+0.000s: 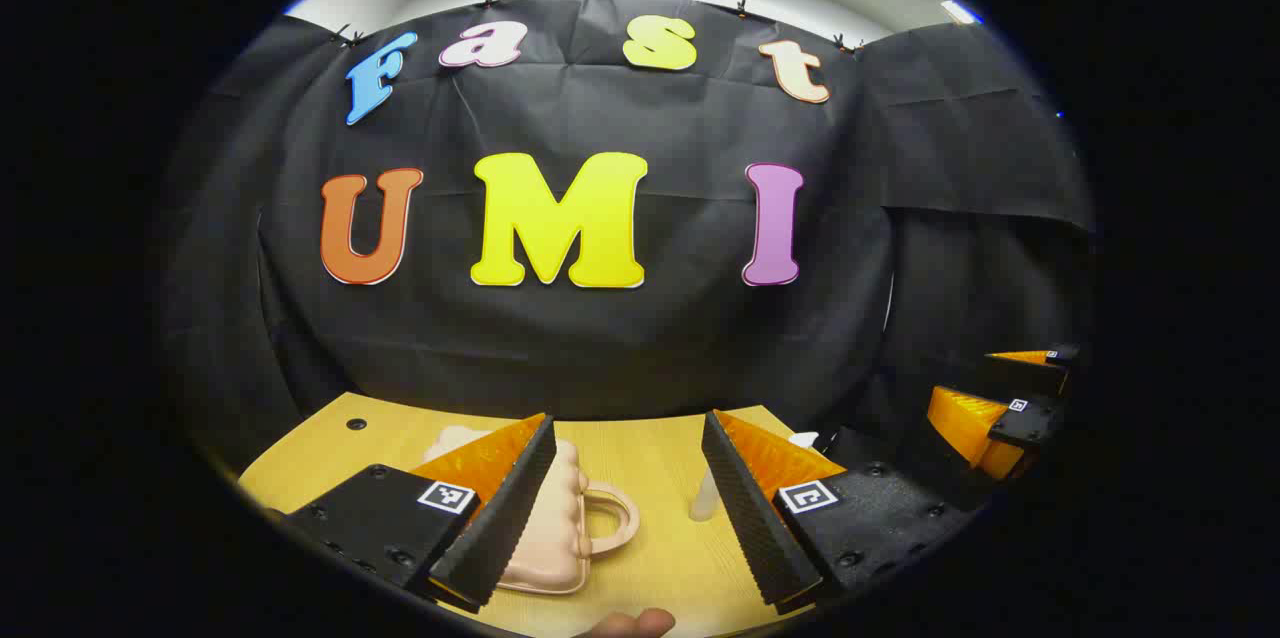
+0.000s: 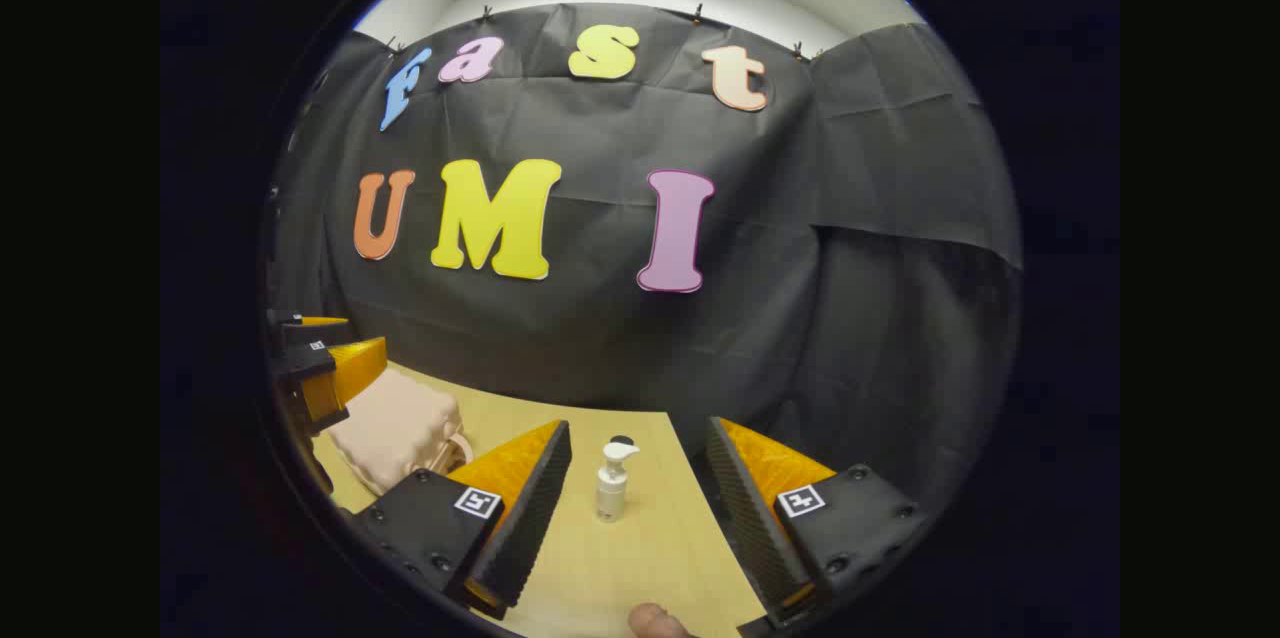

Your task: First open the suitcase, pack the skin care products into it, and then close the suitcase.

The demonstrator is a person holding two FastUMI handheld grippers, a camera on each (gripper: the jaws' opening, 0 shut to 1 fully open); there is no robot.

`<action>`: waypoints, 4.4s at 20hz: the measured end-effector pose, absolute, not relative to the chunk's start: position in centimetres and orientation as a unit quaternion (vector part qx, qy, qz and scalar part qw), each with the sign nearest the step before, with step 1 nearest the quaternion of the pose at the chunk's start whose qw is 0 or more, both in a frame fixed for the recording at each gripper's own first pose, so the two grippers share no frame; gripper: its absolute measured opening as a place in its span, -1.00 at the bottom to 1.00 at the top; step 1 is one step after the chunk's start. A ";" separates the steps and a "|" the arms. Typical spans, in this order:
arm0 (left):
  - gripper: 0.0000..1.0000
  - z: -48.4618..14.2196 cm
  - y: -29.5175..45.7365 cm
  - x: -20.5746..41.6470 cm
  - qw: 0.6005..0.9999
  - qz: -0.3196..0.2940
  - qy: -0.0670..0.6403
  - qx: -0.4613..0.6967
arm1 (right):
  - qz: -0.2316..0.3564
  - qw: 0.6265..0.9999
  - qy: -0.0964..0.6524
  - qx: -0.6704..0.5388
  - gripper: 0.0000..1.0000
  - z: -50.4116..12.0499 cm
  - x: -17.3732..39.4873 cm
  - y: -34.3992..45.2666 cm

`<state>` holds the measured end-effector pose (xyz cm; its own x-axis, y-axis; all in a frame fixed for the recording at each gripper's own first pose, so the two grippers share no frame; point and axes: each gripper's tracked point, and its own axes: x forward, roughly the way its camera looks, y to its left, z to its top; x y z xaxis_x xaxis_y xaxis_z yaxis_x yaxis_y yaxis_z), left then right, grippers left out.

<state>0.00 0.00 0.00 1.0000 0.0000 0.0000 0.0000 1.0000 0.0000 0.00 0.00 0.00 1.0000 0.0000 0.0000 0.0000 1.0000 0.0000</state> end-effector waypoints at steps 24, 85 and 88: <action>0.89 -1.9 1.9 0.8 0.998 0.064 0.023 0.012 | 0.095 0.995 -0.010 -0.025 0.65 1.0 4.0 4.1; -0.94 -5.8 13.8 7.8 0.952 0.016 0.129 0.277 | -0.029 0.993 0.113 0.021 0.63 -4.4 4.8 5.9; -0.94 -3.6 18.7 6.9 0.964 0.032 0.112 0.240 | -0.031 0.993 0.111 0.024 0.65 -3.4 4.5 8.7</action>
<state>6.90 18.70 -3.56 0.9727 0.1152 -0.2013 -0.0073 0.8828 0.4698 4.51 8.71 -3.42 0.9734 -0.0552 -0.2222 0.0660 0.9970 0.0412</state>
